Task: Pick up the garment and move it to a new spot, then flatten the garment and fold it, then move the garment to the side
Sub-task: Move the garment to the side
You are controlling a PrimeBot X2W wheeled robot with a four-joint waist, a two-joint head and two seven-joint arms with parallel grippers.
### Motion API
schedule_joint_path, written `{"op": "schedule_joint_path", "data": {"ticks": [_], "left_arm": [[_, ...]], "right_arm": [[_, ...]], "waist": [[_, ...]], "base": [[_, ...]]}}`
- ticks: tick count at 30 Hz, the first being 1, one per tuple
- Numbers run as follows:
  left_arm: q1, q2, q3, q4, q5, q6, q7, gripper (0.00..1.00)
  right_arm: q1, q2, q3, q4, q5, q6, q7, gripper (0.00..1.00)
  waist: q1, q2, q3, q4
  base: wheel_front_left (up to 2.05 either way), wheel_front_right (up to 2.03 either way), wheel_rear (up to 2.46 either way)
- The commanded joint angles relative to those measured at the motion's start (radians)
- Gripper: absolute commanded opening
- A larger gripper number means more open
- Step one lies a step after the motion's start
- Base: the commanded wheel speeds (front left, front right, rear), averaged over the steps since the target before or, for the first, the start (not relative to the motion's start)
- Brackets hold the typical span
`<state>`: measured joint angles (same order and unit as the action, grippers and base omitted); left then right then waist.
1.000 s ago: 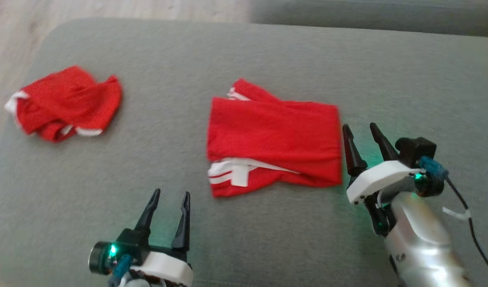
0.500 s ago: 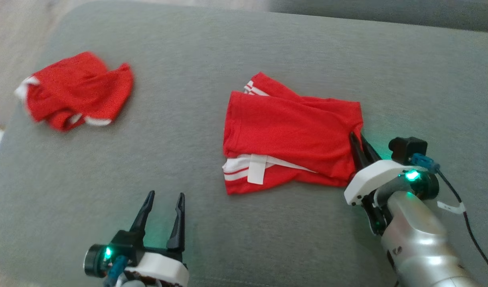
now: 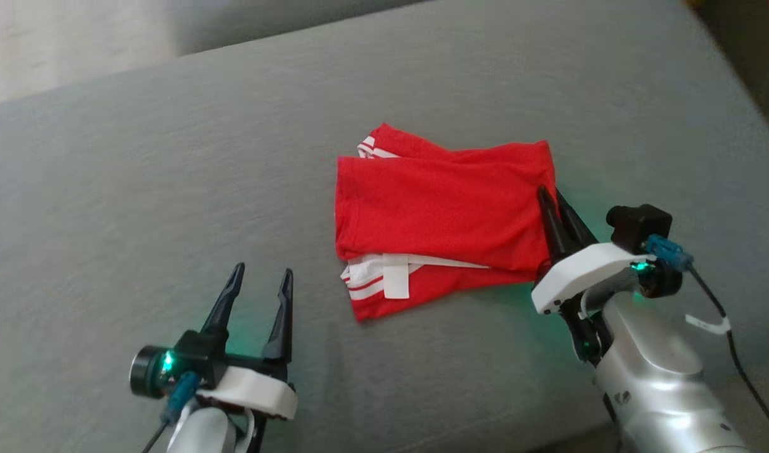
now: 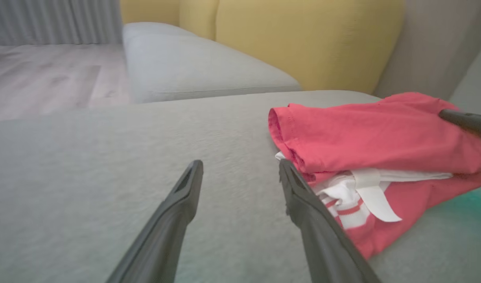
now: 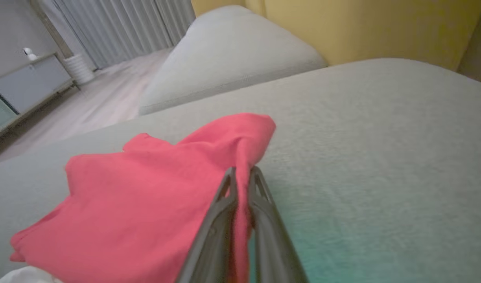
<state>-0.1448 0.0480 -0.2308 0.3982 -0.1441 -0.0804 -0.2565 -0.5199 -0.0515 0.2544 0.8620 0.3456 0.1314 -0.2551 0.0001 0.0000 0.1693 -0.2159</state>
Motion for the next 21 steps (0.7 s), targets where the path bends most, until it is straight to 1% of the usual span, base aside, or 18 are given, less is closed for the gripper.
{"op": "schedule_joint_path", "data": {"ticks": [1,5,7,9,12,14,19,20,21], "left_arm": [[-0.031,0.002,0.024,-0.027,0.012,-0.003,-0.005,1.0],[-0.04,0.002,0.014,-0.018,0.022,-0.013,-0.005,1.0],[-0.045,0.002,0.011,-0.013,0.028,-0.017,-0.005,1.0],[-0.051,0.002,0.004,-0.011,0.035,-0.021,-0.005,1.0],[-0.058,0.002,-0.005,-0.005,0.051,-0.028,-0.005,1.0],[-0.064,0.003,-0.008,0.001,0.062,-0.032,-0.005,1.0],[-0.076,0.01,-0.007,0.007,0.075,-0.04,-0.005,1.0],[-0.076,0.01,-0.007,0.007,0.075,-0.04,-0.005,1.0],[-0.08,0.011,-0.007,0.007,0.077,-0.041,-0.005,1.0]], "right_arm": [[0.005,0.001,0.022,-0.039,0.01,-0.001,-0.007,0.0],[0.014,0.001,0.02,-0.06,0.011,-0.001,-0.007,0.0],[0.009,0.001,0.012,-0.066,-0.022,-0.001,-0.007,0.0],[-0.004,0.001,-0.005,-0.062,-0.06,-0.001,-0.007,0.0],[-0.056,-0.004,-0.044,-0.054,-0.132,-0.001,-0.007,0.0],[-0.103,-0.019,-0.073,-0.048,-0.173,-0.001,-0.007,0.0],[-0.247,-0.089,-0.167,0.016,-0.269,-0.001,-0.007,0.0],[-0.247,-0.089,-0.167,0.016,-0.269,-0.001,-0.007,0.0],[-0.277,-0.112,-0.192,0.041,-0.294,-0.001,-0.007,0.0]], "waist": [[-0.0001,0.0,0.022,-0.186],[-0.0001,0.0,0.042,-0.242],[-0.0001,0.0,0.054,-0.251],[-0.0001,0.0,0.067,-0.246],[-0.0001,0.0,0.088,-0.219],[-0.0001,0.0,0.106,-0.191],[-0.0001,0.0,0.153,-0.109],[-0.0001,0.0,0.153,-0.109],[-0.0001,0.0,0.162,-0.091]], "base": [[0.0,0.0,0.0],[0.0,0.0,0.0],[0.0,0.0,0.0],[0.0,0.0,0.0],[0.0,0.0,0.0],[0.0,0.0,0.0],[0.0,0.0,0.0],[0.0,0.0,0.0],[0.0,0.0,0.0]]}}
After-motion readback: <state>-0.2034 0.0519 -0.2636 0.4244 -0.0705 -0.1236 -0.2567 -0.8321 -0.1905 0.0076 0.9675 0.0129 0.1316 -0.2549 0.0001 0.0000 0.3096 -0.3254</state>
